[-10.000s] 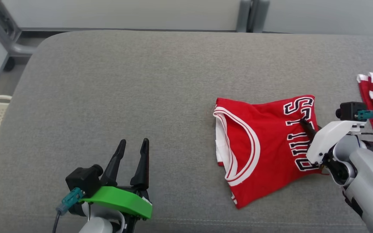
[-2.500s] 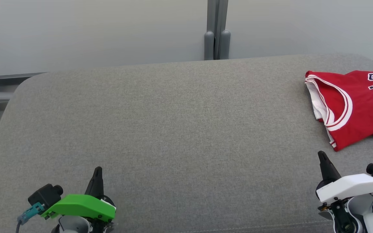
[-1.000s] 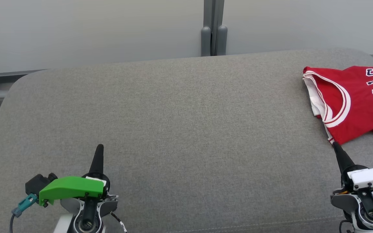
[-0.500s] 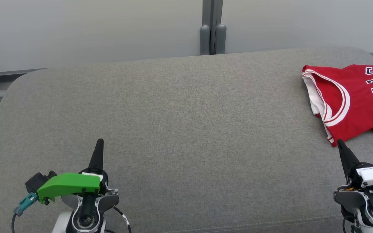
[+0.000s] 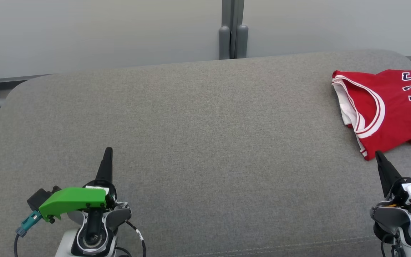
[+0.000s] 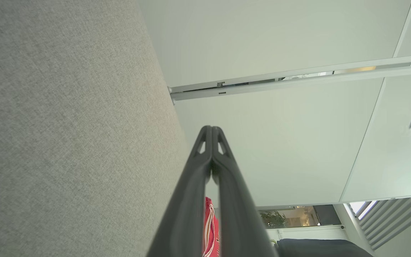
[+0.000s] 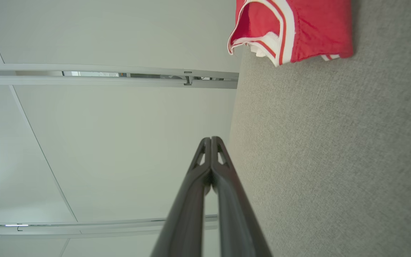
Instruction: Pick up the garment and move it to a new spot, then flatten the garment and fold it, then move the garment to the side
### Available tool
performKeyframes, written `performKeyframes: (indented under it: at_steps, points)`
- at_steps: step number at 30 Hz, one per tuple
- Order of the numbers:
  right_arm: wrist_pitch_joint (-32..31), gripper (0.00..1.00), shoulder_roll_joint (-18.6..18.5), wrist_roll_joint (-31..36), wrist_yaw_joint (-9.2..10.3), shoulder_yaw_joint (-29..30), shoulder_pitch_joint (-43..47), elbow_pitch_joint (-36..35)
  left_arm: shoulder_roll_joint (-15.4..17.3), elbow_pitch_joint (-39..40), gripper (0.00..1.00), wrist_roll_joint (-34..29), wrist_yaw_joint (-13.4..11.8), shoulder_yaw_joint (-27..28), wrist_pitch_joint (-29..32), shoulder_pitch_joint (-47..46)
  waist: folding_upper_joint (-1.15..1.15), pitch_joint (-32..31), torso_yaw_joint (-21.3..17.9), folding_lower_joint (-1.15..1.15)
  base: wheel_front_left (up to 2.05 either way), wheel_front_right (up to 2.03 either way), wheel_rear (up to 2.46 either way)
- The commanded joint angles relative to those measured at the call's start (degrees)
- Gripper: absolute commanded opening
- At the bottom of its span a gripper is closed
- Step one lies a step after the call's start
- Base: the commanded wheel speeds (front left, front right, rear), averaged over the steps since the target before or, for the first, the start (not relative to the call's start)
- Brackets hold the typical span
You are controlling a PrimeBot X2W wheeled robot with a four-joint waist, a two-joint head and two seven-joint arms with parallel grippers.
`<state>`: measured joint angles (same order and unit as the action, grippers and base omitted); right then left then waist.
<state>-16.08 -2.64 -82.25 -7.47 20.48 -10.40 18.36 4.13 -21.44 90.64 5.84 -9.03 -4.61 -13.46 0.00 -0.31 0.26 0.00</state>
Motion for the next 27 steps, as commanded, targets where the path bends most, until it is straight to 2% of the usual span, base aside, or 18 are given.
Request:
performKeyframes:
  at_steps: [1,15,27]
  points:
    - [-0.4,0.0,-0.4,-1.3,-0.04,0.4,-0.9,0.2,-0.4,-0.2,0.0,1.1,0.5,0.6,0.2,-1.1,0.0,0.0,0.0,0.0,0.0,0.0,0.0]
    - [-1.9,0.0,-0.4,-6.6,-0.04,2.0,-1.7,1.1,-1.4,-0.6,0.0,4.8,2.0,1.9,0.9,-2.0,0.0,0.4,-0.3,0.0,0.0,0.0,0.0]
    - [-1.8,0.0,-0.4,-6.5,-0.04,1.9,-1.6,1.1,-1.4,-0.5,0.0,4.7,1.9,1.8,0.9,-1.8,0.0,0.4,-0.3,0.0,0.0,0.0,0.0]
